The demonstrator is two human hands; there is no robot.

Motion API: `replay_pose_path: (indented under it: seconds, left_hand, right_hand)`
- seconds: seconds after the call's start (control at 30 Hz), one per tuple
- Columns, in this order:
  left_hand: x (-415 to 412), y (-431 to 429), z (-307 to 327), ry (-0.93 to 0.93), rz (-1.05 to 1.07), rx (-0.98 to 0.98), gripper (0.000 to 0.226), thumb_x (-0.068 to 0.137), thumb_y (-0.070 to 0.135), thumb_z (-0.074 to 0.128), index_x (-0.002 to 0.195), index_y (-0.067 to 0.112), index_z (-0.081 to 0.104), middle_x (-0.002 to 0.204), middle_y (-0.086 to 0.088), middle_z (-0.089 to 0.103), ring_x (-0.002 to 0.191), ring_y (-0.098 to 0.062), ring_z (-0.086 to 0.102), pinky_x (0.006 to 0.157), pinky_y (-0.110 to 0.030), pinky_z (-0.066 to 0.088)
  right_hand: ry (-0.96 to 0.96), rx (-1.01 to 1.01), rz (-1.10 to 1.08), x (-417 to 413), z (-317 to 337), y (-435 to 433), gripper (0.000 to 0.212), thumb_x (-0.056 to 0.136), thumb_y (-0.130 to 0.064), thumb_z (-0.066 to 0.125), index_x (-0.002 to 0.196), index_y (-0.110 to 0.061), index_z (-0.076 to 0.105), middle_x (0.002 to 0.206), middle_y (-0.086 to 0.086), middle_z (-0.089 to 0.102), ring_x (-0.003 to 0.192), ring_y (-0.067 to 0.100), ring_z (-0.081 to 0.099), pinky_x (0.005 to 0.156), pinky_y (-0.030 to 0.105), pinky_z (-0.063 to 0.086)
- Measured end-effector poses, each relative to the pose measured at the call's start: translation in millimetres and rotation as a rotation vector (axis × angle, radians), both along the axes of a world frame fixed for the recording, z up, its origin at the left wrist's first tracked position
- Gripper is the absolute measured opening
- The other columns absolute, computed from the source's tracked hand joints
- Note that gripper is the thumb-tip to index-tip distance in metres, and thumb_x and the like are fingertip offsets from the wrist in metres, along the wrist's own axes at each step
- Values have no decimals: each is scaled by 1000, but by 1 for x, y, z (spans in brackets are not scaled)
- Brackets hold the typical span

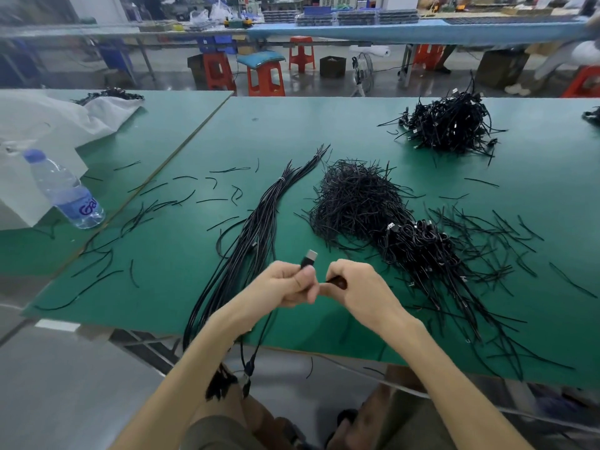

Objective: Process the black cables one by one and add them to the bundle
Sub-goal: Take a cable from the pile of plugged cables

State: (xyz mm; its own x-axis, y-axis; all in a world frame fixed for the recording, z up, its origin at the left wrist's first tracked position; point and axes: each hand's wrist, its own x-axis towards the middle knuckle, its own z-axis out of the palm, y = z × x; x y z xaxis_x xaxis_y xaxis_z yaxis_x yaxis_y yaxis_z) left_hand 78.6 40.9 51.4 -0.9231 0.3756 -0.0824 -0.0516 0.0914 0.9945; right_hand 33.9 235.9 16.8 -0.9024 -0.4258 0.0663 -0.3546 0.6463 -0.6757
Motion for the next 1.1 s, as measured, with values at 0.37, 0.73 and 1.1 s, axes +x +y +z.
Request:
replay_pose_path:
  seconds: [0.37, 0.73, 1.1]
  left_hand:
    - [27, 3, -23, 115, 89, -88, 43, 106, 32, 45, 92, 3, 74, 71, -6, 70, 60, -20, 62, 64, -27, 51]
    - [25, 32, -43, 430, 382, -451, 19, 105, 13, 54, 90, 11, 65, 73, 18, 60, 62, 3, 51, 59, -12, 35]
    - [9, 36, -38, -259, 632, 798, 47, 97, 38, 48, 125, 5, 65, 111, -6, 75, 98, -17, 73, 81, -28, 56]
  right_hand:
    - [-19, -204, -89, 30, 4, -14, 29, 99, -33, 63, 73, -26, 53, 76, -8, 55, 70, 10, 51, 64, 28, 45]
    - [41, -423, -259, 44, 10, -27, 20, 105, -16, 54, 91, -16, 69, 91, -4, 63, 85, 7, 59, 75, 19, 45]
    - [-349, -714, -157, 62, -11, -34, 27, 103, -30, 59, 84, -17, 74, 55, -1, 43, 50, 14, 35, 48, 27, 30]
